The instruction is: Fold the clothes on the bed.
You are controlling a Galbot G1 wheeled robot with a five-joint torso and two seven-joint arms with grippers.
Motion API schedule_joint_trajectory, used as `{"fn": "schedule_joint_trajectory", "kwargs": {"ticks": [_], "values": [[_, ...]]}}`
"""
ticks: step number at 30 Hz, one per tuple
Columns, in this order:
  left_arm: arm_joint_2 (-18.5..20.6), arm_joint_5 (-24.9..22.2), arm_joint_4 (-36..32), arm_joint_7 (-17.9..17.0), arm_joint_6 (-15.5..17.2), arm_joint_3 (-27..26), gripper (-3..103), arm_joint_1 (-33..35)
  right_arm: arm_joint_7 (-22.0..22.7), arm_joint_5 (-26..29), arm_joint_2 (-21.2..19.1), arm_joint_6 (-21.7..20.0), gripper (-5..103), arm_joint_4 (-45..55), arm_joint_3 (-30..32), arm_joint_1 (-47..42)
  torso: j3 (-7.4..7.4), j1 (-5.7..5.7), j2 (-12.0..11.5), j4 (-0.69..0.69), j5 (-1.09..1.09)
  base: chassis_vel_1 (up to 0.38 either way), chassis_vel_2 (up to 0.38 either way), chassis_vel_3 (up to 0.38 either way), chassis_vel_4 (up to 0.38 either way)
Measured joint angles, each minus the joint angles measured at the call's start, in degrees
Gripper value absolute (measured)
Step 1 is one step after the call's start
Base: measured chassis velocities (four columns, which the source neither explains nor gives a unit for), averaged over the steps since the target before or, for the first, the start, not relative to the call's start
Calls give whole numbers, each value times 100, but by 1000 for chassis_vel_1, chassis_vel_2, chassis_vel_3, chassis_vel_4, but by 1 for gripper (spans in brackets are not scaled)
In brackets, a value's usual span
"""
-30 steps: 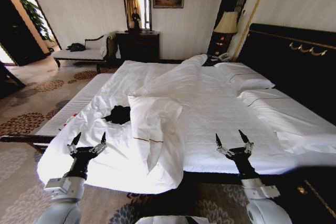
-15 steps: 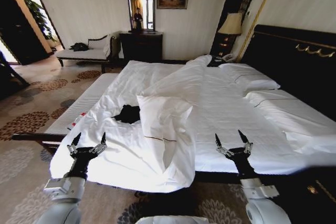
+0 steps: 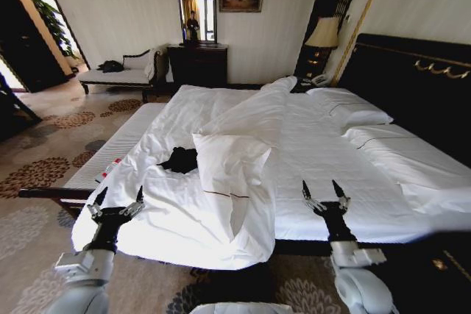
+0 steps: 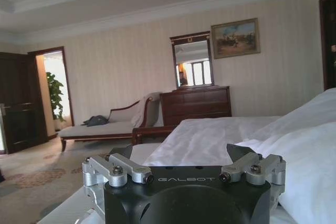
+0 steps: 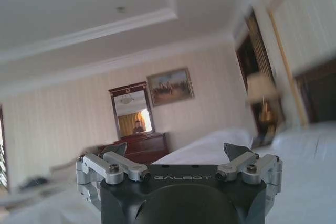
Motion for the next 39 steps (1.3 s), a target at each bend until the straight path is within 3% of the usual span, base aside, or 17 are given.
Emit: {"fn": "schedule_joint_trajectory", "kwargs": {"ticks": [1,2,3,4,5,7,11,16,24,26,39], "values": [[-58,37,-46,-6,0,-33,100,63,297,957,-280,-282,100,-8,-263,361,0,0,0,1,0,0,0,0,0],[-102,77,-80,-10,-1,-56,100,116,481,1517,-425,-468,100,-44,-402,586,0,0,0,1,1,0,0,0,0],[-102,77,-80,-10,-1,-56,100,116,481,1517,-425,-468,100,-44,-402,586,0,0,0,1,1,0,0,0,0],[-137,108,-99,-16,-3,-71,100,151,608,1936,-511,-612,100,-89,-508,755,0,0,0,2,0,0,0,0,0],[-208,178,-130,-26,-16,-93,100,218,831,2709,-619,-876,100,-230,-716,1093,1,0,0,1,1,0,0,0,0],[-278,260,-164,-34,-40,-113,100,280,1012,3345,-676,-1129,100,-434,-928,1456,1,0,0,1,1,0,0,0,0],[-425,395,-261,-39,-86,-150,100,393,1290,3989,-680,-1617,100,-884,-1361,2278,1,0,0,0,1,0,0,0,0],[-606,604,-299,-42,-175,-154,100,495,1387,4251,-607,-1887,100,-1553,-2051,3348,1,1,-1,2,0,0,0,0,0],[-794,810,-340,-51,-227,-141,100,605,1382,4343,-423,-2025,100,-2100,-2728,4153,1,0,-1,0,0,0,0,0,0],[-944,972,-344,-57,-272,-118,100,688,1328,4299,-160,-2004,100,-2748,-3070,4899,1,1,0,0,-1,0,0,0,0],[-1076,1136,-345,-64,-329,-94,100,746,1452,4240,405,-2223,100,-4034,-3688,6078,0,1,-1,0,-1,0,0,0,0]]}}
